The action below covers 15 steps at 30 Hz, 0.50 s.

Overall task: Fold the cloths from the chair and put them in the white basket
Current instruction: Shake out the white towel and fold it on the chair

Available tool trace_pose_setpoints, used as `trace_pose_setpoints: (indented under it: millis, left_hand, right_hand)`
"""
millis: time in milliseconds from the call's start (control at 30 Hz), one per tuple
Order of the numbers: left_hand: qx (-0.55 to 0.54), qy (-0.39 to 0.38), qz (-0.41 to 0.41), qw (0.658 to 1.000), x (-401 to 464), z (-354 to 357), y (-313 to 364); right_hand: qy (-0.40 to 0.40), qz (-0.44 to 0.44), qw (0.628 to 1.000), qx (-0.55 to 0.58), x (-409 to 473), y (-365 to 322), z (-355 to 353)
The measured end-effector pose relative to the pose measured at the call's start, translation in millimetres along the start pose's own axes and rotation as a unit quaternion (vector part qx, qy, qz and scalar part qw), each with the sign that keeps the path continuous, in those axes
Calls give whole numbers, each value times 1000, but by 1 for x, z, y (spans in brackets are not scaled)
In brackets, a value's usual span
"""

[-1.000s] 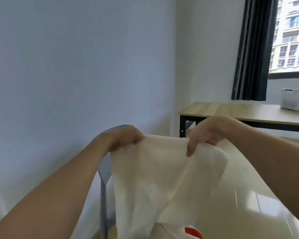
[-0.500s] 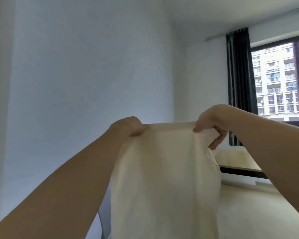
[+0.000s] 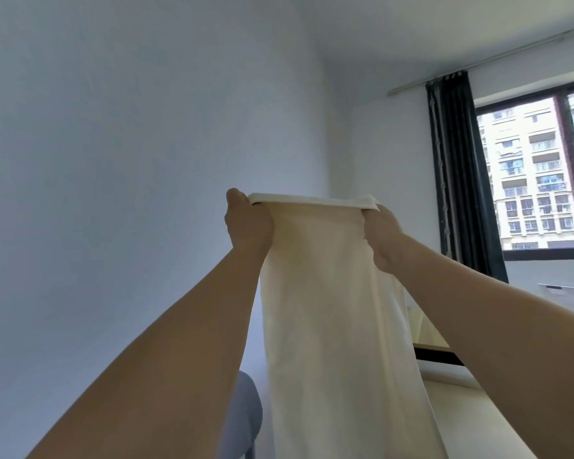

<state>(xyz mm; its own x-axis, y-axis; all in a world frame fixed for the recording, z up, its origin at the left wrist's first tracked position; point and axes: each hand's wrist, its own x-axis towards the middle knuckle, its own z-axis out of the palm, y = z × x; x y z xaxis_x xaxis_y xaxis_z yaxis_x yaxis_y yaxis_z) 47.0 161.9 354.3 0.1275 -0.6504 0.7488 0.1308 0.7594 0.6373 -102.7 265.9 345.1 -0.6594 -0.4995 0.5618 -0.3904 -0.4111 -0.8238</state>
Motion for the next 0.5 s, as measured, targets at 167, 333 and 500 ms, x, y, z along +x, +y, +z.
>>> trace_pose_setpoints:
  millis: [167, 333, 500]
  left_hand:
    - [56, -48, 26, 997, -33, -20, 5]
    - [196, -175, -33, 964, -88, -63, 12]
    - [420, -460, -85, 778, -143, -116, 25]
  right_hand:
    - [77, -9, 988, -136, -18, 4, -26]
    - [36, 49, 923, -381, -87, -3, -70]
    - [-285, 199, 586, -732, -200, -37, -86]
